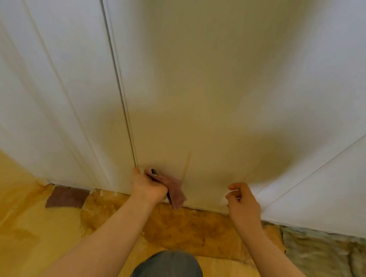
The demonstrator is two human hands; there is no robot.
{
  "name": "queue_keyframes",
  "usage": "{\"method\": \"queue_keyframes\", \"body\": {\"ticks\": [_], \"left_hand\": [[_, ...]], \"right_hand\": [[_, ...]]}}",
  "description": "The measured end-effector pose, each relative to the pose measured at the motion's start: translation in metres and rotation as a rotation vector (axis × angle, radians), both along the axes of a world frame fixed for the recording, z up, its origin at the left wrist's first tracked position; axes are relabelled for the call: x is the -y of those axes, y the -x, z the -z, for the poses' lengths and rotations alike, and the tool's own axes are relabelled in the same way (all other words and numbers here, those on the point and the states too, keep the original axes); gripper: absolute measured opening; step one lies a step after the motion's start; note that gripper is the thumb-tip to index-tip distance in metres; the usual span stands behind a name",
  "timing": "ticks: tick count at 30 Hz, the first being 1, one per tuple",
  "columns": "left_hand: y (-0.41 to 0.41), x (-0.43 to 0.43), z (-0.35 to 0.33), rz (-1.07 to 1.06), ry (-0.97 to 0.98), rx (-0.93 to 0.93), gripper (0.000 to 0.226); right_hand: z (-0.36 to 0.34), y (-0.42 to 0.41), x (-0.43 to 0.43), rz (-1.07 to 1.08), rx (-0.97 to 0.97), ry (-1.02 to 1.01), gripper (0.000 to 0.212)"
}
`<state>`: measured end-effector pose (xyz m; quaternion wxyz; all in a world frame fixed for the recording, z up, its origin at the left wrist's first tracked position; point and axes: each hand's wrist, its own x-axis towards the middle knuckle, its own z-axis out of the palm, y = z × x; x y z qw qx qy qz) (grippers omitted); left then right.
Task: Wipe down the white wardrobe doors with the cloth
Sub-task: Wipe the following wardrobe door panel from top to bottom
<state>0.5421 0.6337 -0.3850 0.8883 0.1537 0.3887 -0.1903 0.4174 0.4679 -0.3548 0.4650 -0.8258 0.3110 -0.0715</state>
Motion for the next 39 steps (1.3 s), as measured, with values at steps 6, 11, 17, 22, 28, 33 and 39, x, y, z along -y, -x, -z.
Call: {"method": "queue_keyframes", "body": {"ticks": [6,11,17,22,28,33,39], "left_hand": [[0.007,0.001,0.036,0.005,-0.152,-0.117,0.065],[0.008,0.001,0.050,0.016,-0.142,-0.071,0.055],[0.008,-0.002,0.071,0.019,-0.087,-0.068,0.056],[0.010,0.018,0.086,-0.014,-0.157,-0.142,0.061],[0.016,0.023,0.071,-0.006,0.008,-0.022,0.054],[0.022,0.021,0.071,0.000,-0.012,0.044,0.055],[0.022,0.015,0.082,-0.003,-0.018,-0.063,0.073]], "right_hand": [[0.007,-0.008,-0.010,-0.084,-0.044,0.045,0.015],[0.023,-0.009,-0.017,-0.109,-0.080,0.016,0.015],[0.037,-0.008,-0.020,-0.107,-0.117,-0.017,0.014],[0.049,-0.008,-0.018,-0.115,-0.142,-0.012,0.014],[0.060,-0.001,-0.016,-0.051,-0.181,-0.017,0.014],[0.057,-0.006,-0.024,-0.065,-0.171,-0.030,0.014],[0.050,0.001,-0.023,-0.049,-0.156,-0.042,0.014]]}}
